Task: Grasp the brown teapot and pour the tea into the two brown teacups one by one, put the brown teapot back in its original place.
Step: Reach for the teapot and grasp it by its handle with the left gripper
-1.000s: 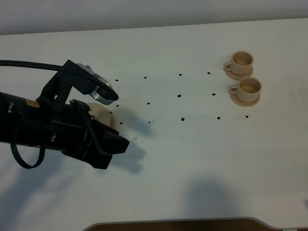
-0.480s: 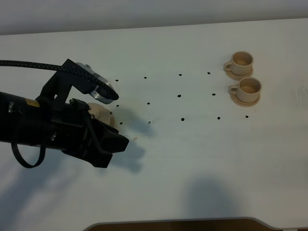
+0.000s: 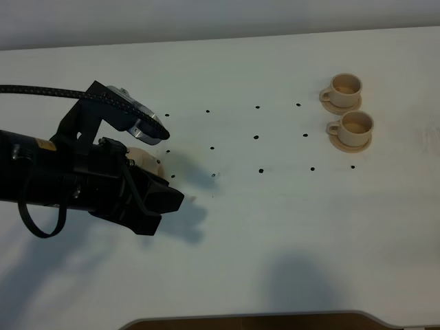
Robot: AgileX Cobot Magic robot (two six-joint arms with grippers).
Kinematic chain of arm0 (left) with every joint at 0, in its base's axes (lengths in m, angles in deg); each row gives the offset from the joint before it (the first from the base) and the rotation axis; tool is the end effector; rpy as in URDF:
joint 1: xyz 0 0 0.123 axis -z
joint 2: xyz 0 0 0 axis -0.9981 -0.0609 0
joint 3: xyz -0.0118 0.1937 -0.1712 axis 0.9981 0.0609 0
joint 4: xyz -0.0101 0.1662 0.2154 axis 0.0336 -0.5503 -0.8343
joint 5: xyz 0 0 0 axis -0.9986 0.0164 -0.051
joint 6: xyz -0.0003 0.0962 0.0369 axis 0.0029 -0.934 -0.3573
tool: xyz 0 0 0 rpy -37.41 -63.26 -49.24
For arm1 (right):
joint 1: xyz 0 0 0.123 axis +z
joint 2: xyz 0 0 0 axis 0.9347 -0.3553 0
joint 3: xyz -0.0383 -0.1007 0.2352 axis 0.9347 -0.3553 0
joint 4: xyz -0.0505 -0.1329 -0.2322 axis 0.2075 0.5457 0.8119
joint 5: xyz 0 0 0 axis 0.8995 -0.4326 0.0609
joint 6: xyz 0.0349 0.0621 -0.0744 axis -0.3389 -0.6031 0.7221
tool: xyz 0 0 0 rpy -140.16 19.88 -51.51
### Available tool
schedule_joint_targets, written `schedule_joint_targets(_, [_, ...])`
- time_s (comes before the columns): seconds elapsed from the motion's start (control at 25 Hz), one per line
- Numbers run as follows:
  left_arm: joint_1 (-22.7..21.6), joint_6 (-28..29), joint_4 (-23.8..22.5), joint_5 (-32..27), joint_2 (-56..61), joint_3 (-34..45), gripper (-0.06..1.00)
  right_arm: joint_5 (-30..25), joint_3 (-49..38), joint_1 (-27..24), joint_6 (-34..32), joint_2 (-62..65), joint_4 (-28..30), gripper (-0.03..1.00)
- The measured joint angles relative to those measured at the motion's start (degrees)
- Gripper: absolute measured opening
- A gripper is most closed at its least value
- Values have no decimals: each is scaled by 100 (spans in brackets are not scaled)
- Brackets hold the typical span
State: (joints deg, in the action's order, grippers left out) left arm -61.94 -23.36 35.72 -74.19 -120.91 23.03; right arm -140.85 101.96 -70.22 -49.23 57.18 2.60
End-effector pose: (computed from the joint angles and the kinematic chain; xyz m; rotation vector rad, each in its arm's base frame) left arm 0.2305 -0.1517 0.2277 0.8908 2.2984 -0.6351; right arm 0.0503 0.0045 0.2777 -0.0975 2.0592 -0.0078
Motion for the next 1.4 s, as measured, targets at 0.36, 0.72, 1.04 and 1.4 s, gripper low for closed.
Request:
schedule_joint_targets(0.36, [0,988,-717,-12,-10,-572,33,0,0,0,0,0,0,41])
schedule_joint_targets(0.72, [0,2641,-2979,-1945,-1044,-2379,33,0,0,0,0,0,-5,41])
schedule_joint_targets(1.04, [-9,402,-3103,-2363,-1865,-2674,33,0,0,0,0,0,-5,41])
schedule_joint_targets(1.4, [-468,-1020,-3964,-2402,-1892,-2624,33,0,0,0,-5,0,-5,41])
